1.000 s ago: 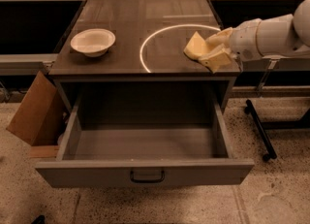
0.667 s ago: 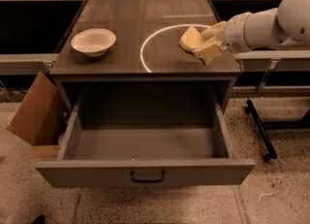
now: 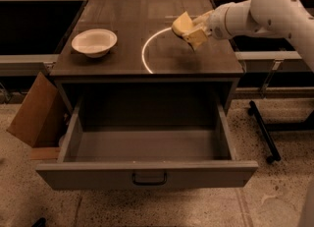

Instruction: Pick sponge from top drawer and place on counter

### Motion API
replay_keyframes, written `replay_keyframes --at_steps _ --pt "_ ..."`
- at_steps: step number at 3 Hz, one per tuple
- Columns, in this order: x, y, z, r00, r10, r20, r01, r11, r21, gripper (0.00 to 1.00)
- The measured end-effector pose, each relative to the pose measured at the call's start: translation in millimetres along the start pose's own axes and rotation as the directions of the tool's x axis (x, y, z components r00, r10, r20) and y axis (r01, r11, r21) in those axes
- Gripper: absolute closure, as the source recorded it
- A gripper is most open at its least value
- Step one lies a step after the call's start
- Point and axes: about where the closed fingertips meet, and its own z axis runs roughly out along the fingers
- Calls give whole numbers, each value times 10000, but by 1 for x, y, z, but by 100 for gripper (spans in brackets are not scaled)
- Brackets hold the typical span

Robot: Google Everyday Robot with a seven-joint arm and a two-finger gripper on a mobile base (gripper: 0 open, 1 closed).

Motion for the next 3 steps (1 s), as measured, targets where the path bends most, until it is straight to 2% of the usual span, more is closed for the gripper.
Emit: replay_keyframes --at_steps 1,2,3 --pt "-1 -13 17 9994 346 30 -347 9990 272 51" --pt "-1 -17 27 9989 469 34 -470 9983 352 20" --pt "0 -17 32 9986 518 49 -519 9983 247 0"
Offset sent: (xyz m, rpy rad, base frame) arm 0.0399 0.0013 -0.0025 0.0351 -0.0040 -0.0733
